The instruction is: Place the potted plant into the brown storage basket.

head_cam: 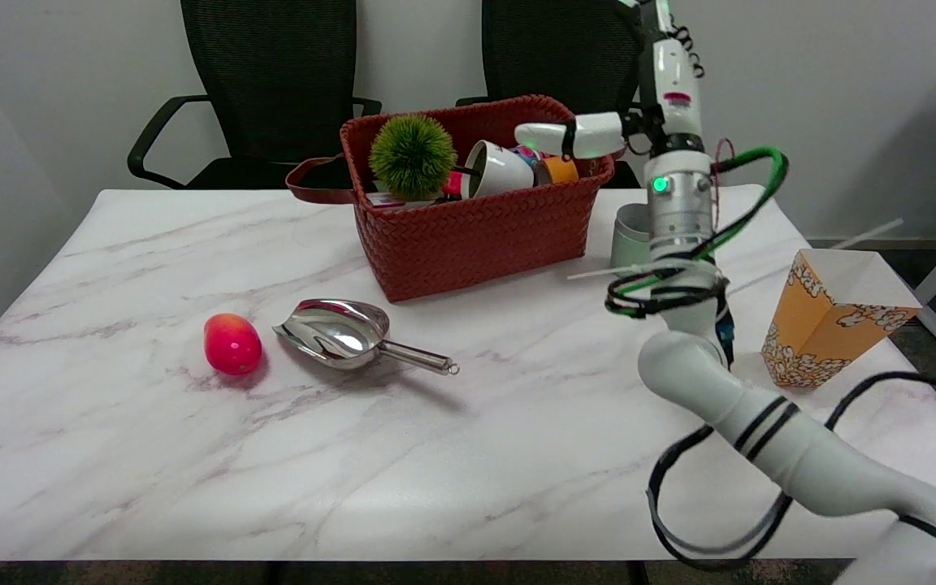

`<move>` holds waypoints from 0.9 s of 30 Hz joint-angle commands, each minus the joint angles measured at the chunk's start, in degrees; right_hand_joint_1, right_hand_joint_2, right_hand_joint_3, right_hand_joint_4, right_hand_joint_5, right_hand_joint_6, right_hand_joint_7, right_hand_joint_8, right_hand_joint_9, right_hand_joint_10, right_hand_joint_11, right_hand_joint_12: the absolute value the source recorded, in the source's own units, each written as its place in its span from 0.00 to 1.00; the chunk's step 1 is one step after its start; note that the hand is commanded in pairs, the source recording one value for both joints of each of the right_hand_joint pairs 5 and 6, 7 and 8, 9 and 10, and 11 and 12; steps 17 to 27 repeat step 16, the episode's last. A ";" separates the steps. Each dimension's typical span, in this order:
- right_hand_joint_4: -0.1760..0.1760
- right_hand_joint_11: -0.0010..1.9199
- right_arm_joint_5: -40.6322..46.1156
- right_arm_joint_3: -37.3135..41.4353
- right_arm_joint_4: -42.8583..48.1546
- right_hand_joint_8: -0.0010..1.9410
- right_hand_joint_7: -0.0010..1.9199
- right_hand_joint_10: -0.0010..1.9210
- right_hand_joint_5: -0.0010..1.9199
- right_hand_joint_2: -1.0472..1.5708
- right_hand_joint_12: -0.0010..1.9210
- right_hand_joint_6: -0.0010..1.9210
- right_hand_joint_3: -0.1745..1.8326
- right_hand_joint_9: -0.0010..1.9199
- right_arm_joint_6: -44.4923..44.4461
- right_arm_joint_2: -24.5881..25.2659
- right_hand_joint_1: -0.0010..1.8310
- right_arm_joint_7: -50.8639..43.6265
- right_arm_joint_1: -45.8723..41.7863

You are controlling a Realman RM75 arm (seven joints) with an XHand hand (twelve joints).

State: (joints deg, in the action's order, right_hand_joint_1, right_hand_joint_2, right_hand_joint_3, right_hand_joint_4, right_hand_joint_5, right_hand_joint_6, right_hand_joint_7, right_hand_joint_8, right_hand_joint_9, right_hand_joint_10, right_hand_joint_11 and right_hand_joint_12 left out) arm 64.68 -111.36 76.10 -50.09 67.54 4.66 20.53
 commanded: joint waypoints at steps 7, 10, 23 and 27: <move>0.50 0.19 1.61 -10.22 11.79 0.20 0.21 0.19 0.05 0.41 0.19 0.05 0.25 0.19 -24.80 -0.71 0.57 -5.26 -19.52; 0.50 0.19 2.49 -11.67 11.15 0.21 0.21 0.19 0.05 0.42 0.19 0.05 0.25 0.19 -26.17 -0.31 0.57 -5.26 -20.82; 0.50 0.21 3.06 -15.68 8.98 0.22 0.22 0.20 0.05 0.43 0.21 0.05 0.25 0.20 -31.53 0.97 0.57 -5.26 -21.39; 0.50 0.21 3.06 -15.68 8.98 0.22 0.22 0.20 0.05 0.43 0.21 0.05 0.25 0.20 -31.53 0.97 0.57 -5.26 -21.39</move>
